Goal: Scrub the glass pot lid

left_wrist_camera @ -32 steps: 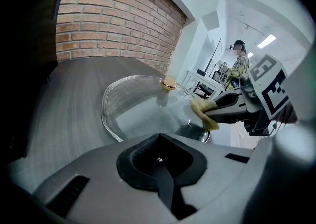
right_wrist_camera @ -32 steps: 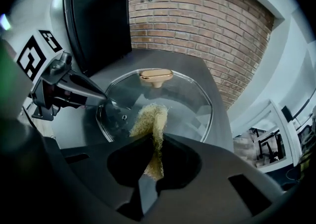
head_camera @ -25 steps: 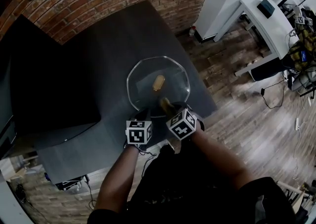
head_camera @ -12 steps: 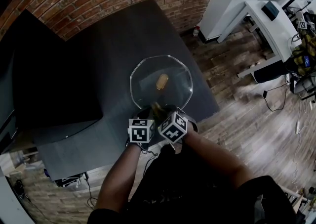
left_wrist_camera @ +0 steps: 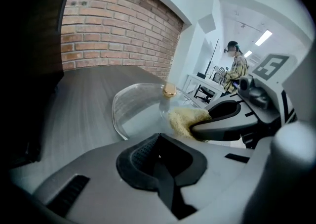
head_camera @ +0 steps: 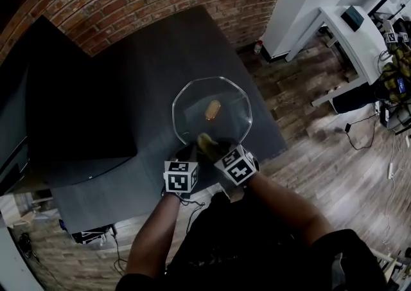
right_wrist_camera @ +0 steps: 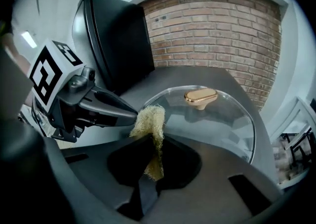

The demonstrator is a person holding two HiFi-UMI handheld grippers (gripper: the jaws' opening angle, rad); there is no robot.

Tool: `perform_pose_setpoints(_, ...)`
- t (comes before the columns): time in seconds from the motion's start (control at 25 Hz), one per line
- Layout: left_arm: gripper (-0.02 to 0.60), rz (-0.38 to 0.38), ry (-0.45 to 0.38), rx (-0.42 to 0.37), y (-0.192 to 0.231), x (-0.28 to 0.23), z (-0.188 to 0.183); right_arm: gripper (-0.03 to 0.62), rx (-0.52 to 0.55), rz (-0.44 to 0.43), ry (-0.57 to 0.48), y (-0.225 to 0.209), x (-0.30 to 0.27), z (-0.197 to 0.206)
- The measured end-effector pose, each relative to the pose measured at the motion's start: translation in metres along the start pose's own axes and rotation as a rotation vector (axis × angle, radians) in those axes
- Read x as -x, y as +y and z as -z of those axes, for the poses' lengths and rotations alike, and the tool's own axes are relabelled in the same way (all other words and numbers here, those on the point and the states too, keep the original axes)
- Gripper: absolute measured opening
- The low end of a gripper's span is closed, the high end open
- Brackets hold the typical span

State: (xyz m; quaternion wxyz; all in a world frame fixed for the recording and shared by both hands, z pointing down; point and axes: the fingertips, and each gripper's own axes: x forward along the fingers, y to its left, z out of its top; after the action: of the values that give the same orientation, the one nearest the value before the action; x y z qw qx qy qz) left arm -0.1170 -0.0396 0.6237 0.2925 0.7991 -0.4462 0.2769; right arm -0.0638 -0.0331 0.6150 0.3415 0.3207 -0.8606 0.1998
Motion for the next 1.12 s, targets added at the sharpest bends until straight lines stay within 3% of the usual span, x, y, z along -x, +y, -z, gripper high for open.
perform_pose_setpoints(0.2, 0.034, -0.047, -0.213, 0.007, -0.005, 0.039, -0.041, 0.048, 0.053, 0.045, -0.214, -0.009, 0.041, -0.052)
perform_pose_setpoints(0.4, 0.034, -0.165, -0.452, -0.094, -0.02, 0.095, -0.096, 0.048, 0.151, 0.089, -0.43, -0.016, 0.103, -0.113)
perform_pose_setpoints(0.6, 0.034, -0.252, -0.625, -0.149, -0.043, 0.143, -0.139, 0.048, 0.251, 0.104, -0.573, -0.027, 0.163, -0.148)
perform_pose_setpoints(0.76, 0.034, -0.29, -0.675, -0.165, -0.077, 0.167, -0.153, 0.048, 0.253, 0.086, -0.636, -0.032, 0.206, -0.148)
perform_pose_setpoints(1.12, 0.034, -0.282, -0.651, -0.159, -0.15, 0.168, -0.142, 0.048, 0.155, 0.014, -0.625, -0.048, 0.246, -0.106)
